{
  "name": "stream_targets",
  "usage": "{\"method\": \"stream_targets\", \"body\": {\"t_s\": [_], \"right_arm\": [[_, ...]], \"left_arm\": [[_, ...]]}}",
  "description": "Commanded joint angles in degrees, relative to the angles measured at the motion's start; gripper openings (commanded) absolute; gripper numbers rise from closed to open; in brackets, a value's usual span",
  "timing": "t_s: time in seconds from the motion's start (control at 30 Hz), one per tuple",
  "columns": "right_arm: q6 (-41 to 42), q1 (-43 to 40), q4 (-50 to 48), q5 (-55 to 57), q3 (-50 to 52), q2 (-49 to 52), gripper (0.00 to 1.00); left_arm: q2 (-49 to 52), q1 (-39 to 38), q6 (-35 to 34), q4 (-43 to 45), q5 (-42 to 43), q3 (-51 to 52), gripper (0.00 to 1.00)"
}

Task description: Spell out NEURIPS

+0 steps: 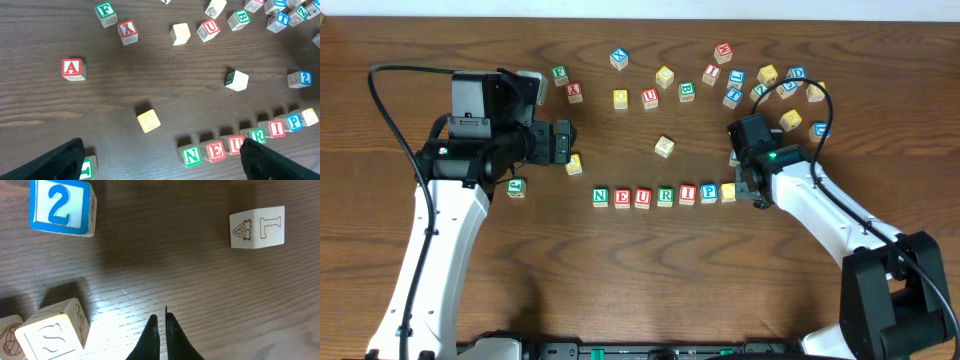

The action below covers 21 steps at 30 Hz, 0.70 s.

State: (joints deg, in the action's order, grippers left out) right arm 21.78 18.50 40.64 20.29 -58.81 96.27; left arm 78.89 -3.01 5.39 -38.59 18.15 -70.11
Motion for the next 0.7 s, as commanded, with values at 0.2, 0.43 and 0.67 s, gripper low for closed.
{"method": "stream_targets", "body": {"t_s": [0.2,0.43,0.67], "right_arm": [[-0.7,-0.5,-3.2,-5.1,2.1,0.4,0.01],[-1.0,-0.5,-7.1,-7.4,5.0,0.4,0.02],[-1.6,-0.5,-7.1,-8.3,5.0,0.4,0.01]], "left_arm": [[-0.5,0.2,0.4,0.0,0.7,-1.4,0.98],[-0.5,0.2,0.4,0.0,0.7,-1.4,0.98],[-0.5,0.2,0.4,0.0,0.7,-1.4,0.98]]}}
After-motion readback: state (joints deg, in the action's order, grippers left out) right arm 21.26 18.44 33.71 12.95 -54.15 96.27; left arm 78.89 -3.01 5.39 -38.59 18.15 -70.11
